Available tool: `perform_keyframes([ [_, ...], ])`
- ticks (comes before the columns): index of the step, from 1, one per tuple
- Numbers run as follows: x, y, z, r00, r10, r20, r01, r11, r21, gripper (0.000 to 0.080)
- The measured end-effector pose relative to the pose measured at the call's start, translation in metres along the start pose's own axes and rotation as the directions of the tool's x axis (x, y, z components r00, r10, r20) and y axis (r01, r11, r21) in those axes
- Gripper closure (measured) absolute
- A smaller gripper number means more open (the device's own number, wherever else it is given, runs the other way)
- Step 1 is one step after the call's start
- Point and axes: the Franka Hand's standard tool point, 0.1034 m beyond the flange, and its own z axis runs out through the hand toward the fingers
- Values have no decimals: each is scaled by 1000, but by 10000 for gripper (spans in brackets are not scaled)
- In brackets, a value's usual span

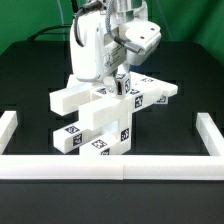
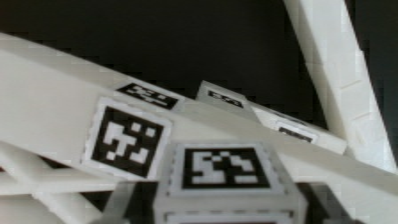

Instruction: Assemble chair

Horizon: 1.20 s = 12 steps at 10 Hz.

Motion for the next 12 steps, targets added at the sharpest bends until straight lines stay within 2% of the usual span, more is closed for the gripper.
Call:
perform_keyframes([
  [1, 0, 0, 0, 1000, -27, 0, 27, 1000, -1, 528],
  [3, 1, 1, -1, 994, -111, 0, 111, 994, -17, 239],
  [4, 0, 1, -2, 976, -217, 5, 217, 976, -32, 239],
  [5, -1, 1, -3, 946, -323, 13, 324, 945, -44, 168],
  [7, -5, -1, -5, 867, -497, 29, 498, 866, -52, 153],
  [9, -6, -5, -4, 694, -718, 44, 720, 692, -52, 150],
  [12, -5, -7, -3, 489, -870, 58, 872, 486, -60, 150],
])
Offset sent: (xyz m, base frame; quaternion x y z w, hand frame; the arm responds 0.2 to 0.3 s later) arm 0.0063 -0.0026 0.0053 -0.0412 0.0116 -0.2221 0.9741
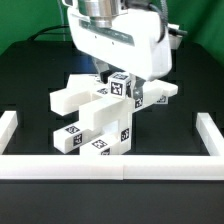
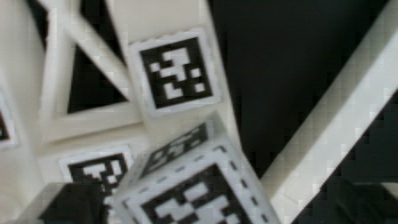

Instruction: Assemble chair

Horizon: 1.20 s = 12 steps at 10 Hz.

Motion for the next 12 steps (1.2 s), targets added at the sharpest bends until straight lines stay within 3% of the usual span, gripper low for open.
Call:
perform_keyframes([
  [4, -3, -2, 1, 961, -276, -12, 276, 961, -21, 150],
  [8, -2, -4, 1, 842, -539, -36, 537, 842, -45, 150],
  [10, 2, -4, 2, 772, -634, -52, 632, 773, -50, 150],
  [12, 2, -4, 2, 770, -636, -51, 634, 772, -50, 177],
])
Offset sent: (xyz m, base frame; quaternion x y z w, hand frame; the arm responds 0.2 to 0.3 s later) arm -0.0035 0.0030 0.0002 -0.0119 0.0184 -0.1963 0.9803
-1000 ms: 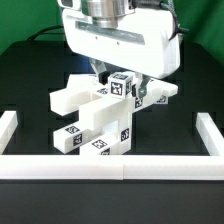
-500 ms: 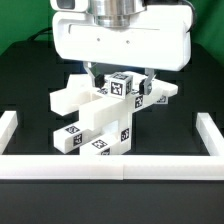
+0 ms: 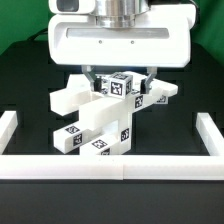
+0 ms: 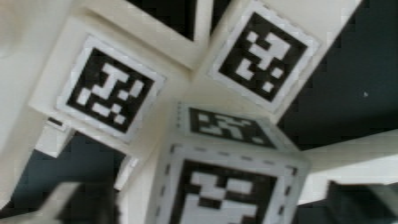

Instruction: Assemble chair

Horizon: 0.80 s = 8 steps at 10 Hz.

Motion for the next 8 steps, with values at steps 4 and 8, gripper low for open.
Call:
perform_keyframes([
  [4, 0, 1, 1, 1000, 17, 1, -17, 1000, 0, 518],
  [8, 0, 1, 1, 984, 176, 1, -176, 984, 1, 518],
])
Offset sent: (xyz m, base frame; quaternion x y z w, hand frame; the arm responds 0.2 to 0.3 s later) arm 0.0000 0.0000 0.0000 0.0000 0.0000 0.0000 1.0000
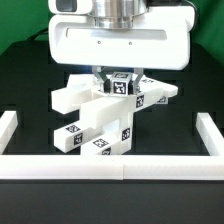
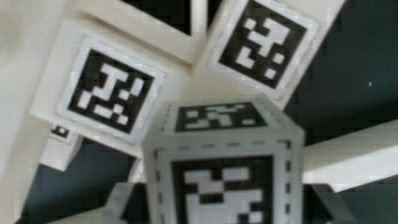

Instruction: Assemble chair

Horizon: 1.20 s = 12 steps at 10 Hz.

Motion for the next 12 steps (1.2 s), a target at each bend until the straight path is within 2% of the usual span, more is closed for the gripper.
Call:
perform_keyframes([
  [5, 0, 0, 1, 943, 333, 1, -333, 943, 0, 518],
  [7, 0, 0, 1, 883, 469, 1, -469, 883, 0, 518],
  [9, 1, 2, 2, 806, 592, 14, -592, 806, 20, 517],
  [12, 1, 1, 2, 678, 735, 18, -735, 677, 19, 517],
])
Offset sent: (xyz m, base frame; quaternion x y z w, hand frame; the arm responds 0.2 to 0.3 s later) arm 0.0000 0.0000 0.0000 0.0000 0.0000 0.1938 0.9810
